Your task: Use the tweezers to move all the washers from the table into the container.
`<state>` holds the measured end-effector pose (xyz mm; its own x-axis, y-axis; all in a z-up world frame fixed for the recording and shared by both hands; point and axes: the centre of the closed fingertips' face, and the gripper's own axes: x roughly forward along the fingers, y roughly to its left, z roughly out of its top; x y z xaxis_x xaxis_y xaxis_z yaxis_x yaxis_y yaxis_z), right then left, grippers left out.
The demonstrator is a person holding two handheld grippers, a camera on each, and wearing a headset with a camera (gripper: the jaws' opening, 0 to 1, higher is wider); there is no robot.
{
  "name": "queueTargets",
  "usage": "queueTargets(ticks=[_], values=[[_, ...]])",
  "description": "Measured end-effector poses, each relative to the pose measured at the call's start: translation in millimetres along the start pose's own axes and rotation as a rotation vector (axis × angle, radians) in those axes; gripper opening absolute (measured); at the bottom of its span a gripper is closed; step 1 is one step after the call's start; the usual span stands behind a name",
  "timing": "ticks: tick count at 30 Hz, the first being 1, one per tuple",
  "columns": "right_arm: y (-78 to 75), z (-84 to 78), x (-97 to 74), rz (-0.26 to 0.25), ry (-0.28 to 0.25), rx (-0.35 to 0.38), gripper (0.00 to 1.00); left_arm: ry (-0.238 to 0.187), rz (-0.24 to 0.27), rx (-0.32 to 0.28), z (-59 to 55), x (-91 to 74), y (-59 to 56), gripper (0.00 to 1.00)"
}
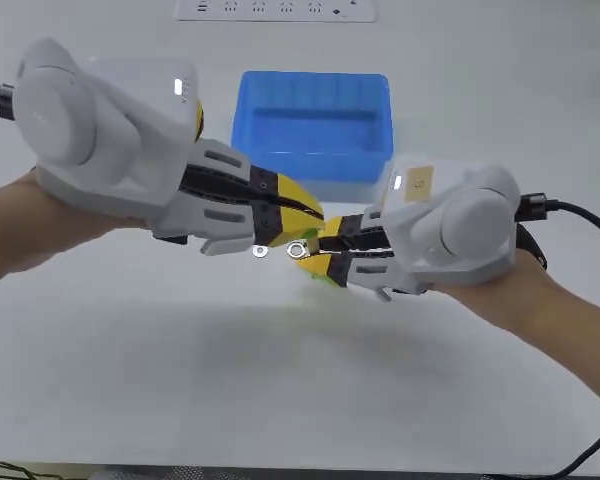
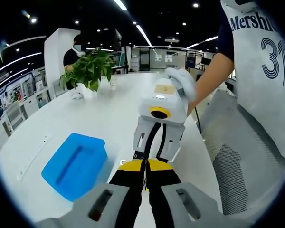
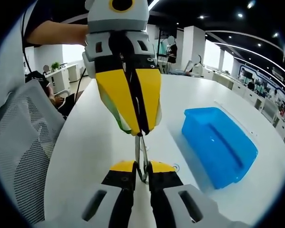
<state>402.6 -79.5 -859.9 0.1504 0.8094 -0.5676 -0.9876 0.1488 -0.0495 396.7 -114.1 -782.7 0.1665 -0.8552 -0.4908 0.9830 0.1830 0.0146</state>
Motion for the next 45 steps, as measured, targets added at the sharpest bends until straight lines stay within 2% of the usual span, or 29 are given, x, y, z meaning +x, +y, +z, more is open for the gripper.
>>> queueTargets(ticks=[6,9,16,20,28,35,40,45], values=[[3.1,1.4,-0.3,0.001,0.01,-0.014,0.11,0.007,-0.012,-0.031,0.4,-1.6,-2.4,0.05],[4.0,4.8,-2.8,-0.003,0.002,-0.013,0.11,0.006,-0.009,-0.026,3.2,-5.1,-2.4,0.05],[-0.3,20.9,-10.5,-0.02,-0.018,-0.033,0.11,-0.006,-0.001,-0.017,17.0,-15.6,-0.1,0.05],[-7.2,36.2,-18.0,-0.037,-0.036,-0.062,0.11,-0.022,0.009,-0.005,30.6,-25.9,5.4,0.05],[-30.3,62.3,-33.6,-0.084,-0.055,-0.11,0.11,-0.055,0.025,0.053,59.0,-38.4,21.6,0.05],[-52.7,83.5,-40.4,-0.11,-0.074,-0.156,0.11,-0.049,0.018,0.125,78.4,-47.0,39.5,0.05],[-74.6,90.9,-37.0,-0.121,-0.07,-0.182,0.11,-0.032,0.021,0.161,82.7,-47.3,58.4,0.05],[-97.1,87.6,-27.5,-0.129,-0.071,-0.193,0.11,-0.005,0.02,0.167,76.0,-42.7,82.5,0.05]])
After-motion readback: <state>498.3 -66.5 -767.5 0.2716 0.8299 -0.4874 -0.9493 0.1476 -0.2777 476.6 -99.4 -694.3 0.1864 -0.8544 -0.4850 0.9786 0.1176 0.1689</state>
